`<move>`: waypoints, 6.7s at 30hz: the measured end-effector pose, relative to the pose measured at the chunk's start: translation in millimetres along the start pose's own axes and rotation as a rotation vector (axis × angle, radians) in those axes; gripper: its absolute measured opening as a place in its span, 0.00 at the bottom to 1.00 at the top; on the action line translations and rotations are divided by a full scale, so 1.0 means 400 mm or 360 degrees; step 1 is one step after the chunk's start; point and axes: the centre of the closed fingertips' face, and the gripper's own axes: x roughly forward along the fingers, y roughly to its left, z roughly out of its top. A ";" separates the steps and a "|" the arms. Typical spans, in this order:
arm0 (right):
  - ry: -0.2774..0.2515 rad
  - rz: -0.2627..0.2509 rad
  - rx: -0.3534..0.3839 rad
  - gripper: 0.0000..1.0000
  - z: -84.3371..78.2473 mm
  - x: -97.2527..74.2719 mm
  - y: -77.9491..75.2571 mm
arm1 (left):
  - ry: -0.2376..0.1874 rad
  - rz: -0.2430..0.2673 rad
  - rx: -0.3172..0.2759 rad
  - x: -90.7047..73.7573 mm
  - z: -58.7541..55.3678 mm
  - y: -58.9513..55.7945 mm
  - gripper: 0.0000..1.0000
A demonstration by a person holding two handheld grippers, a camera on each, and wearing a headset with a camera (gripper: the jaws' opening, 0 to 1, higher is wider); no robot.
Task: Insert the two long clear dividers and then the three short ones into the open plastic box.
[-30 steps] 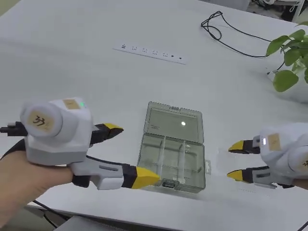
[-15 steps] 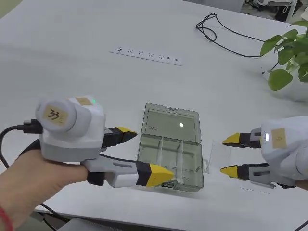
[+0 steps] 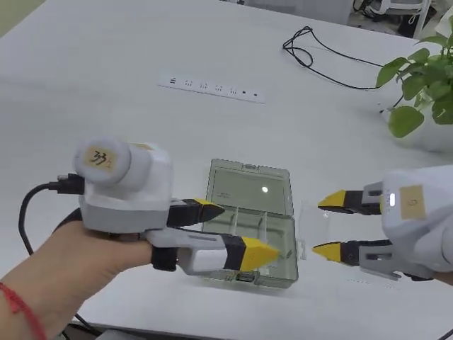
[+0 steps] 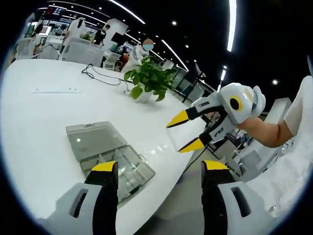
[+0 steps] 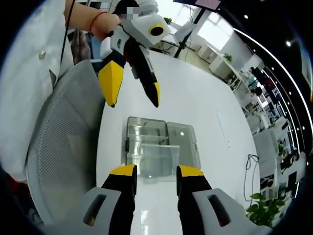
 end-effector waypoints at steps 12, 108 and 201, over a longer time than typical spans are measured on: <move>-0.0005 -0.0003 -0.0034 0.33 0.037 -0.009 0.016 | 0.0012 -0.0079 -0.0142 0.034 0.006 -0.035 0.54; -0.0512 0.0806 0.0461 0.11 0.156 -0.080 0.087 | -0.0043 -0.0600 0.0421 0.025 -0.011 -0.181 0.00; -0.0301 0.0554 0.0368 0.02 0.164 0.146 -0.011 | -0.0032 0.0004 0.0583 -0.090 -0.083 0.093 0.94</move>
